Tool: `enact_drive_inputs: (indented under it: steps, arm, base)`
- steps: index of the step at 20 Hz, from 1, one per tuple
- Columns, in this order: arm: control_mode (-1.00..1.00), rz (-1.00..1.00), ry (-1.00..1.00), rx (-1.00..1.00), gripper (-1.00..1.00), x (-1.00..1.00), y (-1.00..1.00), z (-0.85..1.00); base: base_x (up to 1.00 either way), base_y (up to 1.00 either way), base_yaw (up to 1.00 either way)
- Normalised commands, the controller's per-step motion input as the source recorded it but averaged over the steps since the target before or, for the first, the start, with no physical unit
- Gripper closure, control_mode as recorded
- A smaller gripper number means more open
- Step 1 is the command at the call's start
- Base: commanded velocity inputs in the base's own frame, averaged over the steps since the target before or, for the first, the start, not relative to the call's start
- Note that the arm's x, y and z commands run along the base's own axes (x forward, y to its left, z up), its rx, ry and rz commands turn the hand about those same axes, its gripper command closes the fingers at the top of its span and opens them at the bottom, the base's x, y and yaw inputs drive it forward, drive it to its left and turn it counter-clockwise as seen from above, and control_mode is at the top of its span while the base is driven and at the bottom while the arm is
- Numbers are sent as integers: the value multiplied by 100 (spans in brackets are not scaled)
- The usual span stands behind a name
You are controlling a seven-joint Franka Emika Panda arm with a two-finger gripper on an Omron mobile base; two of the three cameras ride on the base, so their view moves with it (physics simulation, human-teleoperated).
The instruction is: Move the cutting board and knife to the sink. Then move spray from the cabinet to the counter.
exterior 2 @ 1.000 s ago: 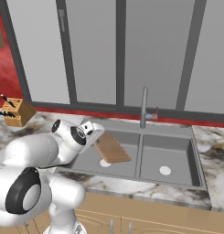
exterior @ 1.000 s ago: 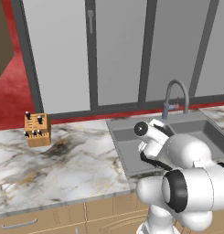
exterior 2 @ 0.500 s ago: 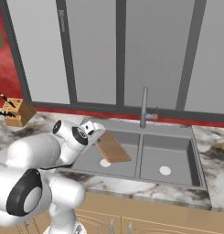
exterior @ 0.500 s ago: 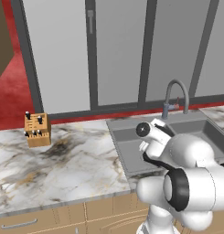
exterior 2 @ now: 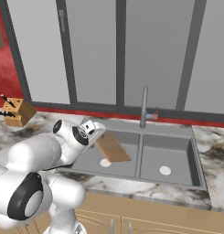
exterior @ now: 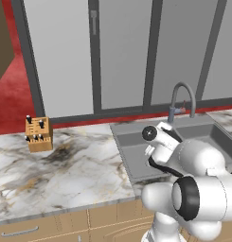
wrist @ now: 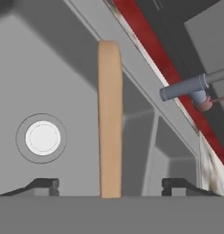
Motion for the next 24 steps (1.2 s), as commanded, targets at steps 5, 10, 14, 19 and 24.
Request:
enact_drive_inputs:
  steps: [5, 10, 14, 19, 24]
  arm:
    - [-100, 0, 2, 0, -100, -2, 24, 18]
    - [-100, 1, 0, 1, -100, 0, 47, 38]
    - [-100, 3, 2, 8, -100, 0, 21, 53]
    - [-100, 3, 8, 11, -100, 0, 7, 52]
    - [-100, 5, 13, 11, -100, 0, 3, 55]
  base:
    - [0, 0, 0]
    - [0, 0, 0]
    - [0, 0, 0]
    - [0, 0, 0]
    - [0, 0, 0]
